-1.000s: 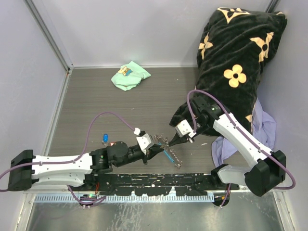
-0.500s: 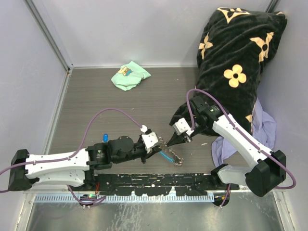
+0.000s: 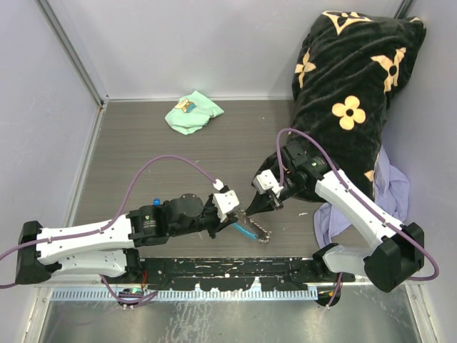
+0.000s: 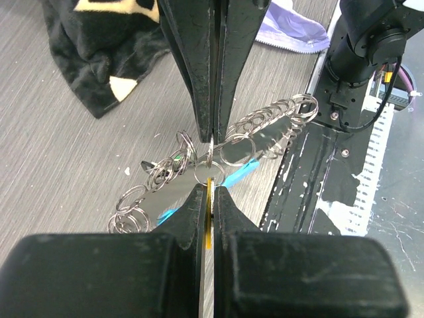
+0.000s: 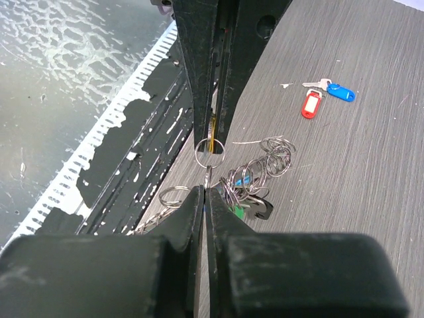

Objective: Remove the keys from the keyring
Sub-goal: Remove the key from the keyring.

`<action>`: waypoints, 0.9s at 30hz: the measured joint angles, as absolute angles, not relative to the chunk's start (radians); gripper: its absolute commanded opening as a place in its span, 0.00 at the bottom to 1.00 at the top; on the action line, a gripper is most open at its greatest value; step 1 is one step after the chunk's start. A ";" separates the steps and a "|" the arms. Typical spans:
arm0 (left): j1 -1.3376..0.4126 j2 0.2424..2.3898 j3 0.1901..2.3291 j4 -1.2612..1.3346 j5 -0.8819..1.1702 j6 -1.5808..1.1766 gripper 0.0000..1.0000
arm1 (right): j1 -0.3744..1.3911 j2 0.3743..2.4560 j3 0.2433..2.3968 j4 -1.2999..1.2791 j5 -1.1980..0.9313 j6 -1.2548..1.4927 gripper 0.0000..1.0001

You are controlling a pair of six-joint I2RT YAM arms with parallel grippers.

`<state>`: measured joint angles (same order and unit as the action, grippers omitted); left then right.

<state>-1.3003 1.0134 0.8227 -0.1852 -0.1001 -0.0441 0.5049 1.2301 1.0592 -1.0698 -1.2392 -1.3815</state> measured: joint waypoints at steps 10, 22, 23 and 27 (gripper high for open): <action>-1.276 1.000 0.841 -0.293 -0.052 -0.044 0.00 | 0.495 1.230 1.050 -1.002 -1.240 -1.254 0.38; -1.238 0.951 0.876 -0.416 -0.010 -0.031 0.00 | 0.491 1.243 0.996 -0.936 -1.333 -1.173 0.23; -1.235 0.951 0.883 -0.426 -0.010 -0.029 0.00 | 0.497 1.248 0.988 -0.925 -1.337 -1.163 0.21; -1.229 0.953 0.907 -0.454 -0.003 -0.014 0.00 | 0.523 1.259 0.975 -0.886 -1.339 -1.125 0.15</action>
